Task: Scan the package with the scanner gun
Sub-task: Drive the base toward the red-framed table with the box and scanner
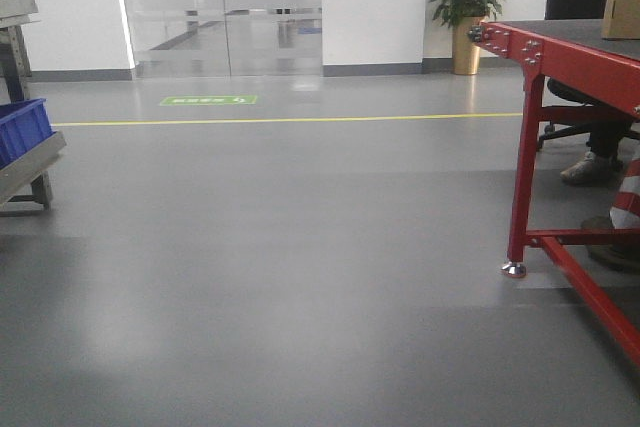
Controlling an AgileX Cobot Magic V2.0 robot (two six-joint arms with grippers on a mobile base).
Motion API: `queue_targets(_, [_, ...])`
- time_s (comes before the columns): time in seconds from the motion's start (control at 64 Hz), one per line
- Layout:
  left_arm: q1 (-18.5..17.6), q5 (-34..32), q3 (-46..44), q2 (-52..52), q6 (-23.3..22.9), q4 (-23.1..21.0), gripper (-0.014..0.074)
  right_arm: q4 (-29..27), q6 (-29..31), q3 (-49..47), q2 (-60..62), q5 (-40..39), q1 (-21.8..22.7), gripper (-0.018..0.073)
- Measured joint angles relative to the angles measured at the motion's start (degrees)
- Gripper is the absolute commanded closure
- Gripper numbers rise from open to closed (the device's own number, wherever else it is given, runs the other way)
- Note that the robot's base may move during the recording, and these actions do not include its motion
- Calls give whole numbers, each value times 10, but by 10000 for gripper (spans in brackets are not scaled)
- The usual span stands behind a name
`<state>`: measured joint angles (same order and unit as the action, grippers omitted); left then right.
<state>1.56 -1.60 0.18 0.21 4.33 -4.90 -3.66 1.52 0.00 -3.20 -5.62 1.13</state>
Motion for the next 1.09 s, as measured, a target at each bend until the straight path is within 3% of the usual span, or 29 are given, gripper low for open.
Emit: queue_targets(1.095, [0,0,0,0,0,0,707,0,0,0,0,0,0,721])
